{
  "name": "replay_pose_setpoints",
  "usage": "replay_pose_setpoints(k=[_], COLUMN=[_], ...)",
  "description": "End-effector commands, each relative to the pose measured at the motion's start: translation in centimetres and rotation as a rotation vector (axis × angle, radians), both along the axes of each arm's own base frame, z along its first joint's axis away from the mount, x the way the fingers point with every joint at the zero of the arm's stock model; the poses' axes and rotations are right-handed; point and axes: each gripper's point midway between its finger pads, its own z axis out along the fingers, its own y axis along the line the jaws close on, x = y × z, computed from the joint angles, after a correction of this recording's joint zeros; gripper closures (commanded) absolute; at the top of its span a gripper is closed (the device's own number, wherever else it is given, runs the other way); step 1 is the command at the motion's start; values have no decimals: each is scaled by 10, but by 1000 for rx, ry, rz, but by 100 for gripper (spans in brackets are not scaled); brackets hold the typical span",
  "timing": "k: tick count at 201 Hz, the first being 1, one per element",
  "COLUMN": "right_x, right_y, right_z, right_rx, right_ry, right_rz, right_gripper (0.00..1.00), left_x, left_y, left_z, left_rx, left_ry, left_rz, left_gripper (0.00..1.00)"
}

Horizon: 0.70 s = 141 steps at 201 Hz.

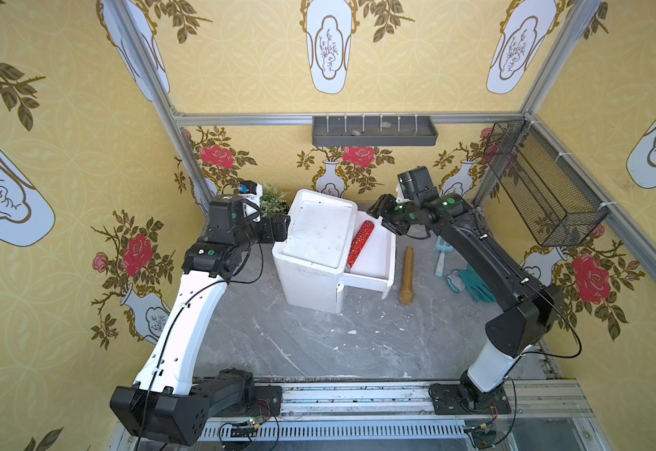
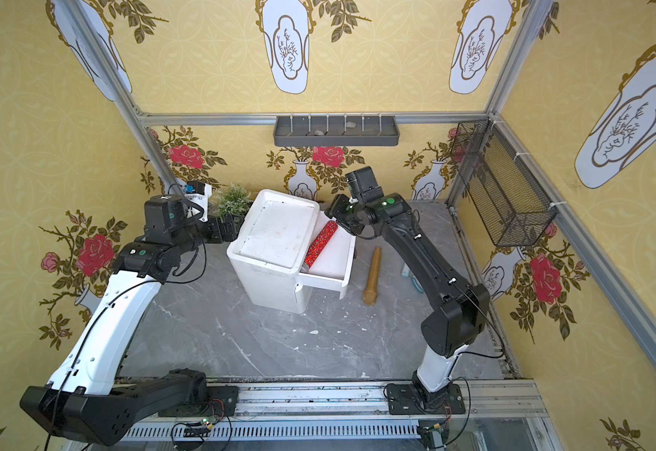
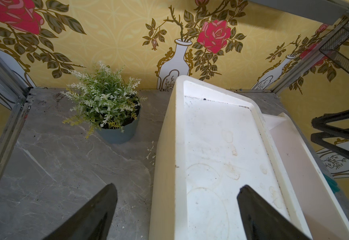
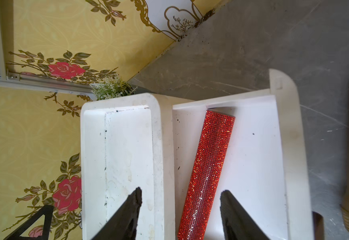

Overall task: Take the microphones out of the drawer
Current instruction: Pick up the microphone from the drawer.

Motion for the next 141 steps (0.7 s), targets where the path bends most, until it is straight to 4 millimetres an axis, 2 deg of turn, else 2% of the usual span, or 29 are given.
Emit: replay_pose_setpoints(k=[1, 17, 61, 95, 141], right_x=[-6, -7, -7, -12, -12], right_y=[11, 14, 14, 12, 30], right_z=[-14, -27, -45, -57, -71], right_rx=[3, -11, -10, -38, -36], right_ry=[72, 108, 150, 179, 215], right_rz=[-3, -14, -79, -118, -90], right_gripper=[37, 37, 38, 40, 41], left_x=[-1, 0, 4, 5, 5], left_y=[-9, -12, -10, -12, -13], left_z=[-7, -12, -33, -46, -51], left_rx=[-17, -22, 30, 37, 39], left_ry=[27, 39, 75, 101, 119], left_rz=[-64, -79, -87, -103, -111], left_gripper=[11, 18, 48, 50, 49])
